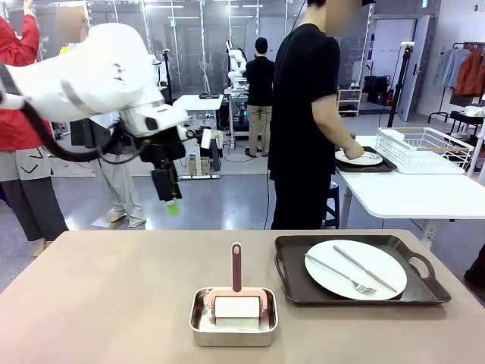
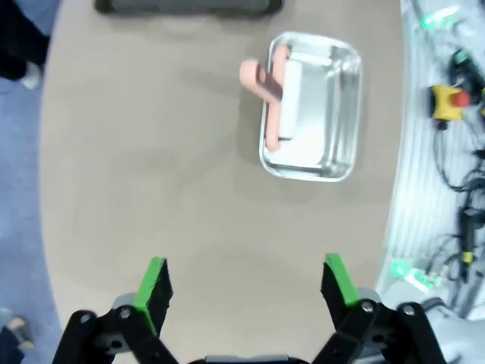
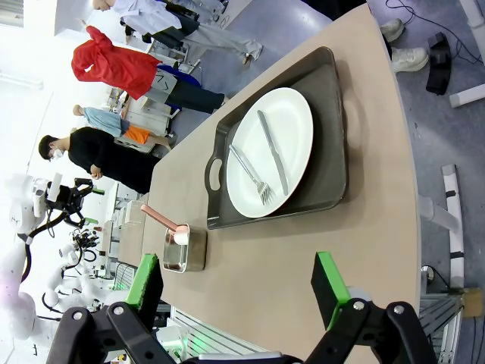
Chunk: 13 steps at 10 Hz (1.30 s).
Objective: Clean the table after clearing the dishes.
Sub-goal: When the left (or right) Handle tray is removed, use the left hand (or right hand) to clean the left (or right) side of the table with the Lint Roller.
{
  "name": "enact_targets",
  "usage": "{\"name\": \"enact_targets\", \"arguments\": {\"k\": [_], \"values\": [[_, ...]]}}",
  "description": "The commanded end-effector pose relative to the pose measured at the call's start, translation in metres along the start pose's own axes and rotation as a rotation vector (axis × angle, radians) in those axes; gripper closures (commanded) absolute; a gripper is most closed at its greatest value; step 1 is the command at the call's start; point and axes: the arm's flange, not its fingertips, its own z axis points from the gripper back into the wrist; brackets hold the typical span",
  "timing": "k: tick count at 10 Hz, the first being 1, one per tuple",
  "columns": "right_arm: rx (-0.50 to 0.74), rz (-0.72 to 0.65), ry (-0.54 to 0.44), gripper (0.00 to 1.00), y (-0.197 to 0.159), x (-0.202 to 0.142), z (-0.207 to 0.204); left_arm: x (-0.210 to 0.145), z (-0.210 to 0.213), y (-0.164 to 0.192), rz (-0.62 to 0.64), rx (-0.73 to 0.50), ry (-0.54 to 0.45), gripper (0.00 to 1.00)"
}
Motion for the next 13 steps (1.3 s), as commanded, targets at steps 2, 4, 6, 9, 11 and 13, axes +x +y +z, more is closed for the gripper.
{"name": "enact_targets", "arguments": {"k": [2,4,6,9,11,13], "values": [[0.01,0.004,-0.007,0.0,0.002,-0.002,0.003,0.048,-0.017,0.031,-0.091,-0.024,0.071,0.0],[0.01,0.004,-0.007,0.0,0.002,-0.002,0.003,0.081,-0.042,0.035,-0.125,-0.052,0.132,0.0],[0.01,0.004,-0.007,0.0,0.002,-0.002,0.003,0.099,-0.057,0.04,-0.151,-0.082,0.135,0.0],[0.01,0.004,-0.007,0.0,0.002,-0.002,0.003,0.118,-0.072,0.046,-0.133,-0.09,0.169,0.0],[0.01,0.004,-0.007,0.0,0.002,-0.002,0.003,0.13,-0.085,0.046,-0.154,-0.123,0.171,0.0],[0.01,0.004,-0.007,0.0,0.002,-0.002,0.003,0.134,-0.095,0.046,-0.131,-0.151,0.158,0.0]]}}
